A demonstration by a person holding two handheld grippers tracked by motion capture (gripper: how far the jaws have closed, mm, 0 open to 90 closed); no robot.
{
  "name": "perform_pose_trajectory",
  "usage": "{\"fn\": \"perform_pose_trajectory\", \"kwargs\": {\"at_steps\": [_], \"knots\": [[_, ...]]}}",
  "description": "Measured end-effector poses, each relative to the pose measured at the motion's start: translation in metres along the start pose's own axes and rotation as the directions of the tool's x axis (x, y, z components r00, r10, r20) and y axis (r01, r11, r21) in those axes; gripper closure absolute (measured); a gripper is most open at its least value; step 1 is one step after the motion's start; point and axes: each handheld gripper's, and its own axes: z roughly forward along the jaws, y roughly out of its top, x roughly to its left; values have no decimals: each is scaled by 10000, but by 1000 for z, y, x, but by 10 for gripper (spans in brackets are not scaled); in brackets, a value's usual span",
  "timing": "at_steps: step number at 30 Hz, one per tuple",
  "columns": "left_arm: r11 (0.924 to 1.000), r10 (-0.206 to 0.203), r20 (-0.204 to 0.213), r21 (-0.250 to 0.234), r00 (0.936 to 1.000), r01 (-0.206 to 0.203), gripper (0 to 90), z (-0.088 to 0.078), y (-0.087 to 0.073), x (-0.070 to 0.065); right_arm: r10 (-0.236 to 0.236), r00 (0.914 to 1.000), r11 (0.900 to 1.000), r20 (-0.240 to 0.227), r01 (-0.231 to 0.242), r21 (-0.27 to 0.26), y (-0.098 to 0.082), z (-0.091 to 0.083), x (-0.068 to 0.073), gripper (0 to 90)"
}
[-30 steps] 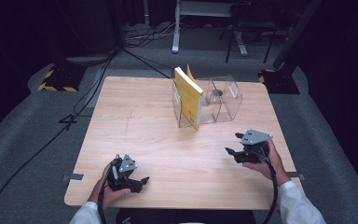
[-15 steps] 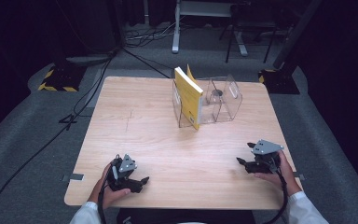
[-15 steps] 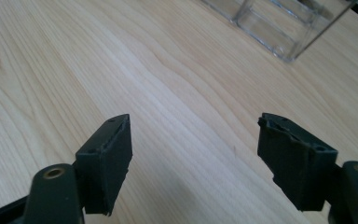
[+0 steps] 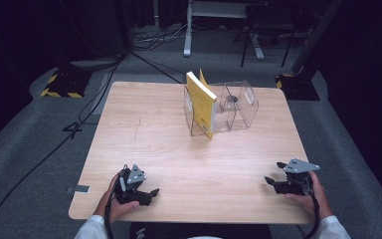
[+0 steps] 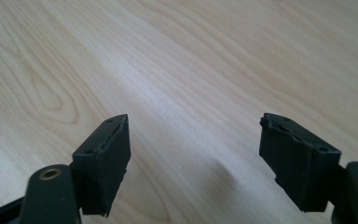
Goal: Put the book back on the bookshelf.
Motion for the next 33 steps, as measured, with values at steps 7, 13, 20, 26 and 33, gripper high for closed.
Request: {"fn": "perform_pose_trajectory", "kwargs": {"at_steps": [7, 13, 20, 26, 33], "knots": [[10000, -2, 0, 1, 10000, 2, 151, 0, 0, 0, 930, 9955, 9956, -175, -931, -37, -30, -11, -9, 252], [10000, 0, -8, -1, 10000, 0, 151, 0, 0, 0, 1737, 9848, 9848, -68, -1738, -63, -46, -24, -16, 249], [10000, 1, -25, 12, 10000, -1, 151, 0, 0, 0, 1972, 9804, 9804, -46, -1972, -28, -49, -26, -18, 249], [10000, 7, -31, 13, 10000, -7, 152, 0, 0, 0, 1940, 9810, 9810, -37, -1941, -23, -49, -26, -18, 245], [10000, 8, -30, 14, 10000, -8, 152, 0, 0, 0, 1951, 9808, 9808, -28, -1952, -21, -49, -26, -18, 242]]}}
